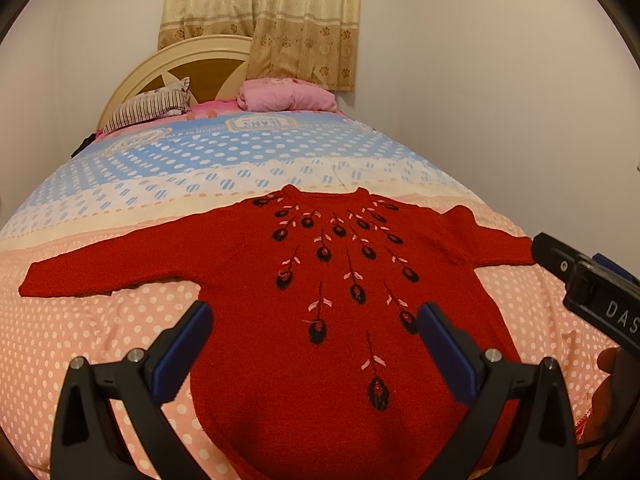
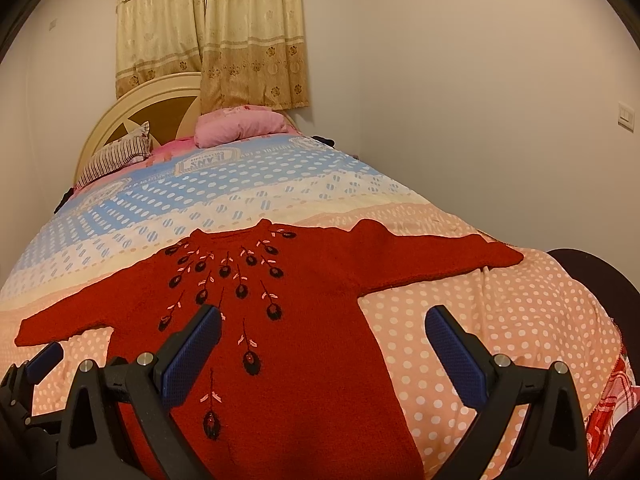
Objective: Fold small clothes
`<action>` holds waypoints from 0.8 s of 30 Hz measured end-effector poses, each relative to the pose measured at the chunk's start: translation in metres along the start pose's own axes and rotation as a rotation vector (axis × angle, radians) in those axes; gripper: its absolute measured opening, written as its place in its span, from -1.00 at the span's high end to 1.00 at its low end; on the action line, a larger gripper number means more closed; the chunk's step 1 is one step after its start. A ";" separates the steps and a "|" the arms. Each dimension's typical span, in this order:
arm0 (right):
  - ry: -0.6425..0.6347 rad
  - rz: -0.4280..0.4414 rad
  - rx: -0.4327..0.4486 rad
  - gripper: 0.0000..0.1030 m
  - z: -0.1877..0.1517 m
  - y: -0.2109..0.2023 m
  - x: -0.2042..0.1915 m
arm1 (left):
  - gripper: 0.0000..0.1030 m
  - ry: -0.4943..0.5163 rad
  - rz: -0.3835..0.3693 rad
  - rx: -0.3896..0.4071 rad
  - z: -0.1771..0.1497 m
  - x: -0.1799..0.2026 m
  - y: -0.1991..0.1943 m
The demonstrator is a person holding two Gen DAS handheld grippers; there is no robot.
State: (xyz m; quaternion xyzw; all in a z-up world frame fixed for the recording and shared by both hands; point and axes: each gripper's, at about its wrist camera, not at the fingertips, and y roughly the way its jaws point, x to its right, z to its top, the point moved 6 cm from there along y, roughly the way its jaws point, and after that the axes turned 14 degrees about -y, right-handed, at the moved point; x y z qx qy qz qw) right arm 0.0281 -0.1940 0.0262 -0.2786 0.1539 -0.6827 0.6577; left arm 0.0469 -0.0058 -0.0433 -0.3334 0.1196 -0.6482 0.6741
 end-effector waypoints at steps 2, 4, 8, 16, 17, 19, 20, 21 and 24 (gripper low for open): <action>0.000 0.001 0.001 -0.98 0.000 0.000 0.000 | -1.00 0.000 -0.003 0.002 0.000 0.001 0.000; -0.001 -0.001 0.002 -0.98 0.000 0.000 0.000 | -1.00 0.000 -0.005 0.005 0.000 0.001 0.001; -0.002 -0.001 0.002 -0.98 0.000 0.000 0.001 | -1.00 0.006 -0.007 0.010 0.001 0.002 0.003; -0.017 -0.047 -0.009 -0.98 0.000 0.016 0.021 | -1.00 0.033 0.005 0.021 0.004 0.003 0.016; -0.019 -0.059 -0.015 -0.98 -0.002 0.020 0.026 | -1.00 0.033 0.006 0.015 0.003 0.003 0.019; -0.021 -0.077 -0.031 -0.98 -0.005 0.027 0.034 | -1.00 0.030 0.007 -0.003 0.001 0.000 0.026; -0.019 -0.088 -0.045 -0.98 -0.008 0.033 0.040 | -1.00 0.028 0.008 -0.008 0.000 -0.001 0.029; -0.016 -0.096 -0.054 -0.98 -0.010 0.037 0.045 | -1.00 0.026 0.008 -0.012 0.000 -0.001 0.032; 0.000 -0.133 -0.087 -0.98 -0.018 0.052 0.067 | -1.00 0.020 0.009 -0.011 -0.001 -0.001 0.039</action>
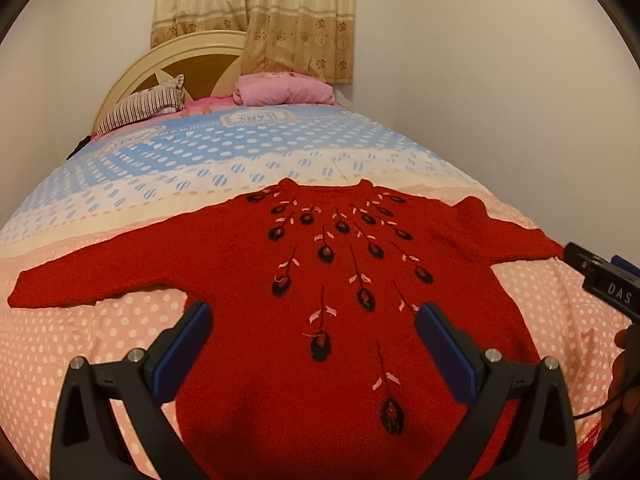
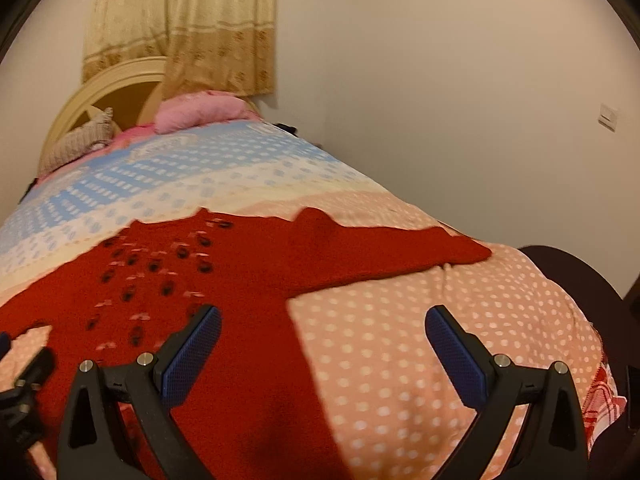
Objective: Fold small clothes
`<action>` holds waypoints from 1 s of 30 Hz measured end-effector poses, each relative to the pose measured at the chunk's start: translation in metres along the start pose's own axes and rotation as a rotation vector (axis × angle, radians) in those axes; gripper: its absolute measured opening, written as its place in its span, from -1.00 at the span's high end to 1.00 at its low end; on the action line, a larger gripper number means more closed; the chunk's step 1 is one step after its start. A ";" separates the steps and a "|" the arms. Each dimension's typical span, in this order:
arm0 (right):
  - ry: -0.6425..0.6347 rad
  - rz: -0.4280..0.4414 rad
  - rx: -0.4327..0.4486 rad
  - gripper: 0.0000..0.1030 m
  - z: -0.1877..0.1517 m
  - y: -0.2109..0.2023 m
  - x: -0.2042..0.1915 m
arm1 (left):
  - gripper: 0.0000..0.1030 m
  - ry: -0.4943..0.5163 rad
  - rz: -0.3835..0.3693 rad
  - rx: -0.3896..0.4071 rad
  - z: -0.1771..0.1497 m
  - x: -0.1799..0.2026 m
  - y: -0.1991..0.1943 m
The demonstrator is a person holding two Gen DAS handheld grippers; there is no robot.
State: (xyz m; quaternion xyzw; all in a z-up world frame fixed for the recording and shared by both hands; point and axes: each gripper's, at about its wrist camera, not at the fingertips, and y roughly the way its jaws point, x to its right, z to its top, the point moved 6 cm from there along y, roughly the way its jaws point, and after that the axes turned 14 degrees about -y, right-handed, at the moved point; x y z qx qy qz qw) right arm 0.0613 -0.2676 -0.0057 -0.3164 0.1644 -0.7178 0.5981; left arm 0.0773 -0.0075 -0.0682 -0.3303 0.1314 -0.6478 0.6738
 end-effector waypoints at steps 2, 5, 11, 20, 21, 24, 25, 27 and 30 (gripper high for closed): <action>0.018 -0.026 -0.016 -0.98 -0.003 0.008 0.014 | -1.00 -0.001 0.004 0.004 0.000 0.001 0.004; 0.060 -0.046 -0.040 -0.98 -0.007 0.020 0.036 | -1.00 -0.002 0.010 -0.011 0.002 0.005 0.013; 0.072 -0.064 -0.042 -0.96 -0.007 0.037 0.063 | -1.00 0.006 0.019 -0.003 0.012 0.008 0.030; 0.308 -0.051 -0.142 -0.29 -0.021 0.107 0.187 | -1.00 -0.093 0.099 0.025 0.029 -0.031 0.060; 0.346 -0.043 -0.160 -0.29 -0.024 0.118 0.202 | -1.00 -0.114 0.099 0.011 0.027 -0.034 0.065; 0.412 -0.035 -0.201 -0.29 -0.033 0.147 0.240 | -1.00 -0.153 0.113 -0.020 0.020 -0.041 0.079; 0.422 -0.037 -0.217 -0.27 -0.035 0.155 0.248 | -1.00 -0.158 0.123 -0.025 0.017 -0.043 0.083; 0.442 -0.046 -0.257 -0.27 -0.038 0.173 0.262 | -1.00 -0.158 0.139 -0.027 0.014 -0.044 0.089; 0.507 -0.009 -0.288 -0.24 -0.043 0.196 0.275 | -1.00 -0.153 0.160 -0.054 0.009 -0.046 0.100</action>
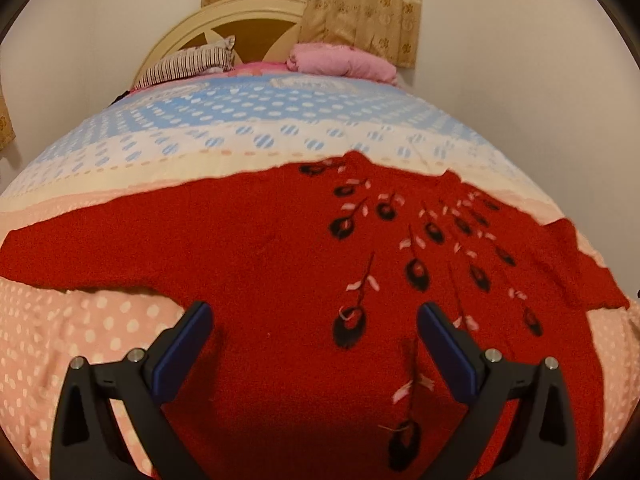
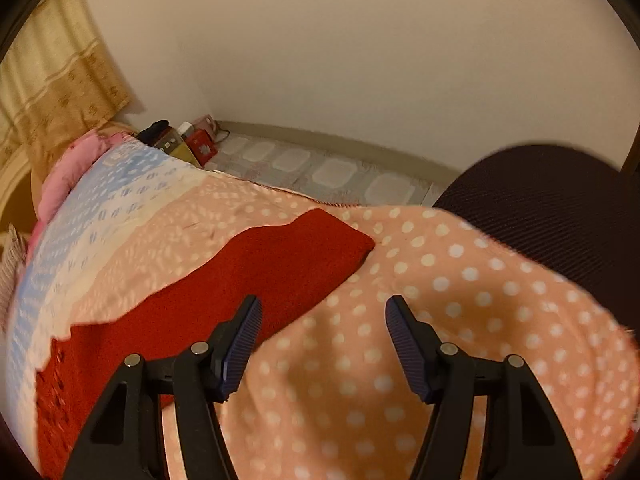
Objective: Fold small clothes
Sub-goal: 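Move the right tool to a sleeve cuff and close on it, then lift the sleeve with the right tool, fold it across the body, release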
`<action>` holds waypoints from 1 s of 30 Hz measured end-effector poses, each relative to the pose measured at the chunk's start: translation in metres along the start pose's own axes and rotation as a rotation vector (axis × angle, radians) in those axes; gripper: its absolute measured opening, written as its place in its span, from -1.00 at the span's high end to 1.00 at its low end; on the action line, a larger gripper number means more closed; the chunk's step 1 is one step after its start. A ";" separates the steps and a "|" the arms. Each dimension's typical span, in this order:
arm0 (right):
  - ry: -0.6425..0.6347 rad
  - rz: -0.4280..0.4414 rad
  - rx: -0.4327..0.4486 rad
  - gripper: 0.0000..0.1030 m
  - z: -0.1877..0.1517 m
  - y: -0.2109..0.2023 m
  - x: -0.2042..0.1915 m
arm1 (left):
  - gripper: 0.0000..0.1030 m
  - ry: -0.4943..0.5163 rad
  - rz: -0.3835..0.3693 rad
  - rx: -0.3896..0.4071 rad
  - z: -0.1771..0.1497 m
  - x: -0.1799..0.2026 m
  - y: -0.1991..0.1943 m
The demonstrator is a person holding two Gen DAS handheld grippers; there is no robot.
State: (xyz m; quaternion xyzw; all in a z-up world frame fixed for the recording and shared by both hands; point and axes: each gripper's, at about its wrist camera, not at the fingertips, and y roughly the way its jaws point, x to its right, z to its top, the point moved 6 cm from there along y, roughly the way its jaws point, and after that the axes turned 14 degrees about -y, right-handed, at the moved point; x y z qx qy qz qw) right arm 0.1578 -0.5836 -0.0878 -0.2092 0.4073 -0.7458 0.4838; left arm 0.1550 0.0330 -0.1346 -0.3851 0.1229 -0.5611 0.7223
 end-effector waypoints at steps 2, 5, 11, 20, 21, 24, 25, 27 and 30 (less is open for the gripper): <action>0.054 0.012 -0.025 -0.03 0.002 0.017 0.006 | -1.00 -0.009 0.005 -0.037 -0.003 -0.002 0.008; 0.051 0.007 -0.058 0.08 0.007 0.040 0.004 | -1.00 -0.032 0.003 -0.077 -0.006 -0.006 0.015; 0.095 -0.030 -0.110 0.09 0.014 0.067 0.009 | -1.00 -0.022 0.032 -0.098 -0.011 -0.006 0.020; 0.076 -0.138 -0.126 0.09 0.022 0.086 0.006 | -1.00 0.001 0.065 -0.118 -0.013 -0.004 0.028; 0.063 -0.149 -0.123 0.10 0.023 0.088 0.005 | -1.00 0.001 0.065 -0.119 -0.013 -0.004 0.028; 0.011 -0.194 -0.114 0.86 0.024 0.090 0.006 | -1.00 0.005 0.069 -0.122 -0.014 -0.004 0.029; 0.024 -0.149 -0.118 0.90 0.023 0.093 0.007 | -1.00 0.005 0.069 -0.123 -0.014 -0.003 0.030; 0.052 -0.073 -0.080 0.90 0.024 0.089 0.009 | -1.00 0.005 0.068 -0.124 -0.014 -0.003 0.031; 0.093 0.021 -0.028 0.91 0.025 0.076 0.013 | -1.00 0.005 0.068 -0.124 -0.014 -0.003 0.031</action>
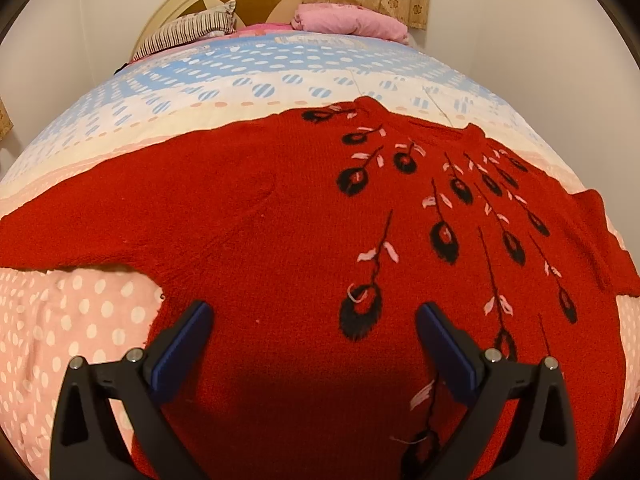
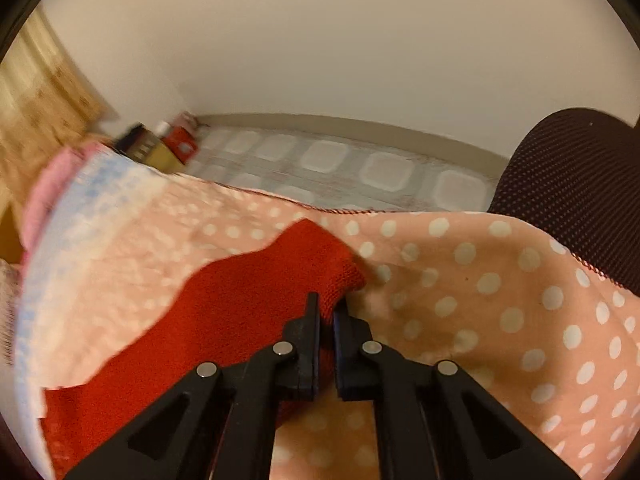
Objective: Fold small clothes
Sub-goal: 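Lift the sleeve with the right tool, fold it across the body, release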
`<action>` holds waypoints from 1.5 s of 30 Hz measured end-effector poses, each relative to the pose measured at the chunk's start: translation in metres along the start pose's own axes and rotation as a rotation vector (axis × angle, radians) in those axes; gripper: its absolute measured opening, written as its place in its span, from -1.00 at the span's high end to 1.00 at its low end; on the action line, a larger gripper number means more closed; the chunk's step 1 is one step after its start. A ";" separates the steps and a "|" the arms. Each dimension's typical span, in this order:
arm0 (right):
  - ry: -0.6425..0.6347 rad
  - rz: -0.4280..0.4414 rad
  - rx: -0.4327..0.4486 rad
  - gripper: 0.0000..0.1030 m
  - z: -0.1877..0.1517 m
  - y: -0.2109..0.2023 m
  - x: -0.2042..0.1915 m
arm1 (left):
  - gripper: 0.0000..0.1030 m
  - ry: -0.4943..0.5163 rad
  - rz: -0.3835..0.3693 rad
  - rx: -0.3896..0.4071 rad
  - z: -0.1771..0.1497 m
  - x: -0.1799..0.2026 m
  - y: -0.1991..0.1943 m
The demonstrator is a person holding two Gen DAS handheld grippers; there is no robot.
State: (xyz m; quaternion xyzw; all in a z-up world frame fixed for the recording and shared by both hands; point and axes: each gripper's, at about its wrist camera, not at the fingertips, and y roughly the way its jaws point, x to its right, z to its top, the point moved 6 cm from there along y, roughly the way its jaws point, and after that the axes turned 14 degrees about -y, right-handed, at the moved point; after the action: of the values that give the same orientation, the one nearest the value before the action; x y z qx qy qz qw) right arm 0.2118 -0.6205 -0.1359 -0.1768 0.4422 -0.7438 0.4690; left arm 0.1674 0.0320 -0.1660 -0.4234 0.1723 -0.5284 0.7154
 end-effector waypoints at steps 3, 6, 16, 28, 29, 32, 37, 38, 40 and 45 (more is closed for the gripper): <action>0.025 0.042 0.050 0.91 0.005 -0.021 0.003 | -1.00 -0.001 -0.002 0.000 0.000 0.000 0.000; 0.013 0.053 0.088 0.91 0.010 -0.043 -0.001 | -1.00 -0.002 -0.005 0.001 0.000 0.000 0.000; -0.183 0.113 0.183 0.91 0.011 -0.112 -0.088 | -1.00 0.013 -0.084 0.004 0.001 0.003 -0.016; -0.551 0.400 0.255 0.91 -0.073 -0.207 -0.328 | -1.00 -0.084 -0.166 0.104 0.030 -0.051 -0.072; -0.571 0.429 0.241 0.91 -0.085 -0.209 -0.346 | -1.00 -0.100 -0.166 0.109 0.032 -0.057 -0.073; -0.634 0.503 0.201 0.91 -0.128 -0.210 -0.399 | -1.00 -0.153 -0.159 0.122 0.038 -0.081 -0.075; -0.685 0.607 0.117 0.91 -0.197 -0.200 -0.468 | -1.00 -0.202 -0.135 0.132 0.043 -0.112 -0.074; -0.714 0.614 0.102 0.91 -0.217 -0.197 -0.486 | -1.00 -0.209 -0.131 0.135 0.043 -0.118 -0.073; -0.770 0.609 0.103 0.91 -0.239 -0.191 -0.502 | -1.00 -0.222 -0.124 0.142 0.044 -0.129 -0.074; -0.879 0.612 0.074 0.91 -0.294 -0.176 -0.522 | -1.00 -0.246 -0.117 0.143 0.045 -0.148 -0.068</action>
State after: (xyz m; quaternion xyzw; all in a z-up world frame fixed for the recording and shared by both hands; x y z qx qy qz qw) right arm 0.1772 -0.0001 -0.0726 -0.3180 0.2090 -0.4442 0.8111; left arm 0.1001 0.1792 -0.1160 -0.4423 0.0201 -0.5242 0.7274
